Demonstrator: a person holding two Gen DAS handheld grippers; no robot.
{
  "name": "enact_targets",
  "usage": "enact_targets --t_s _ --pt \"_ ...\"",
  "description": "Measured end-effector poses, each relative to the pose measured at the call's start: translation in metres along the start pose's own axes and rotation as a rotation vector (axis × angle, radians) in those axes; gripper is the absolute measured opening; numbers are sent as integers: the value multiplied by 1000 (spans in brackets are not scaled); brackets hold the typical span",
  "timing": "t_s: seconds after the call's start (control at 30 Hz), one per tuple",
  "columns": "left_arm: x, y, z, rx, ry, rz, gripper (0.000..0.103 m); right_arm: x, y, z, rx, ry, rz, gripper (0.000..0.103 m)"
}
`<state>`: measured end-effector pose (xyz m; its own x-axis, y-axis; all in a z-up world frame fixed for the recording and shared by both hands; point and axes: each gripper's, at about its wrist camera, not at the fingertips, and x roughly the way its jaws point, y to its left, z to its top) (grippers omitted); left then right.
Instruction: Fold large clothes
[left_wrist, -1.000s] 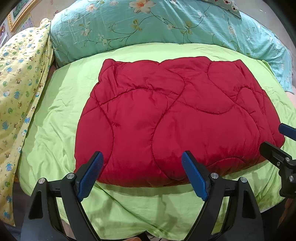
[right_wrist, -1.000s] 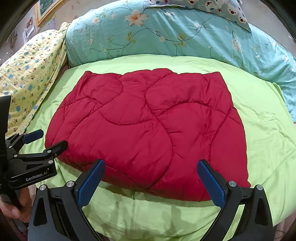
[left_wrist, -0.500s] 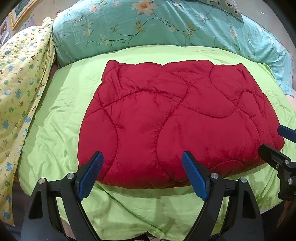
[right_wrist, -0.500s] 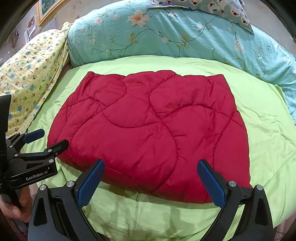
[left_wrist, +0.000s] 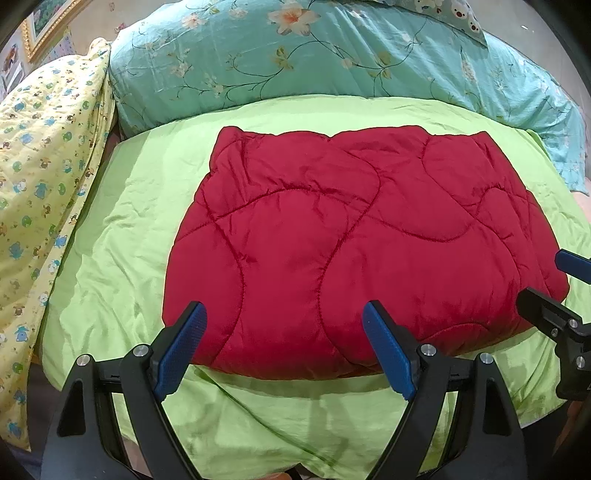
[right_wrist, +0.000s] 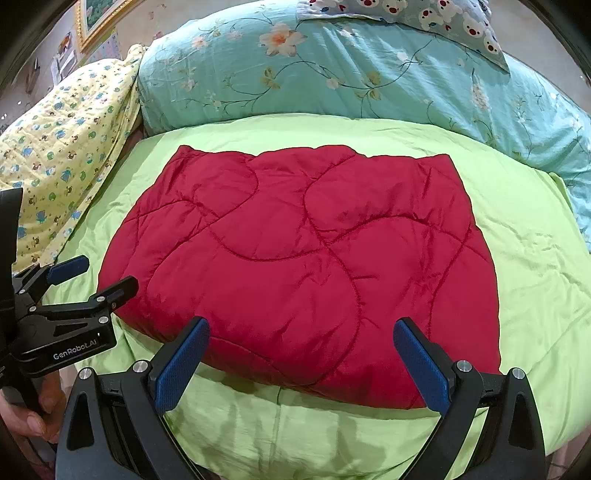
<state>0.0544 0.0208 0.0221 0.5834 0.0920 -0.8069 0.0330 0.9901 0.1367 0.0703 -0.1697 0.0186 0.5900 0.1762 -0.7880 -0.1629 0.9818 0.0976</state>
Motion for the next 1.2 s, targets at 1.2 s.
enact_targets --t_s 1.2 --pt "1 -3 2 3 -3 -8 87 0 -1 2 6 -1 1 100"
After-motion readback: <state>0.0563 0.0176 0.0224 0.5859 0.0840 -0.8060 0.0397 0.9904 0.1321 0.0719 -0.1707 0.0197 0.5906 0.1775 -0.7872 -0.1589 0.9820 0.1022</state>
